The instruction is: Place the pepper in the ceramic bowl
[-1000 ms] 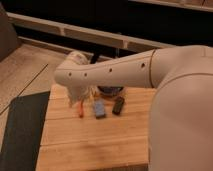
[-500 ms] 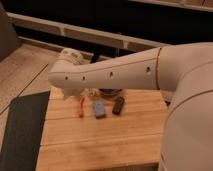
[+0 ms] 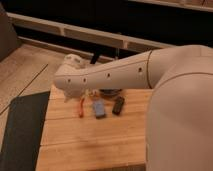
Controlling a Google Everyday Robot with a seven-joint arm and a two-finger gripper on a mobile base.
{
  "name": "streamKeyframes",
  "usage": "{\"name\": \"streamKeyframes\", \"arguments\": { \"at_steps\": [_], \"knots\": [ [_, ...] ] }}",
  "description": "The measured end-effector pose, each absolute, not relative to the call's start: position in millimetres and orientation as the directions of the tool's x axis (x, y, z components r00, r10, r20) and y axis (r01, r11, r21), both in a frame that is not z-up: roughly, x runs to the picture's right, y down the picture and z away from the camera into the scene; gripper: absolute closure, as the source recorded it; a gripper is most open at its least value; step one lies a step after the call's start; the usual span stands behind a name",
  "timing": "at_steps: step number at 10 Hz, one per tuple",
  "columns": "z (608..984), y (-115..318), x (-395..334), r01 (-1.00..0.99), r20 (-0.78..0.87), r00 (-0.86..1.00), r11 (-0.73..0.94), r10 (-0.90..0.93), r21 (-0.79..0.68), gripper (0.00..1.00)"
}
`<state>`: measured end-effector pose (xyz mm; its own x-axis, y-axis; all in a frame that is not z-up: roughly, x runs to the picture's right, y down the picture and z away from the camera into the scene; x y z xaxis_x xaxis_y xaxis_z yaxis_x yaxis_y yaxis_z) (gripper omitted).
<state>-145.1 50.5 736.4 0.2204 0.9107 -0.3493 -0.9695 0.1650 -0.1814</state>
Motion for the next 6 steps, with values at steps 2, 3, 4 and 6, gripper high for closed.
{"name": "streamKeyframes", "arguments": {
  "at_steps": [2, 3, 4, 6],
  "knots": [
    [763, 67, -140, -0.974, -0.386, 0.201, 0.142, 0.9, -0.174, 0.35],
    [770, 74, -140, -0.974, -0.4, 0.2, 0.139, 0.895, -0.177, 0.35],
    [770, 74, -141, -0.974, -0.4, 0.202, 0.139, 0.894, -0.18, 0.35],
    [770, 74, -140, -0.974, -0.4, 0.203, 0.14, 0.894, -0.18, 0.35]
  ]
}}
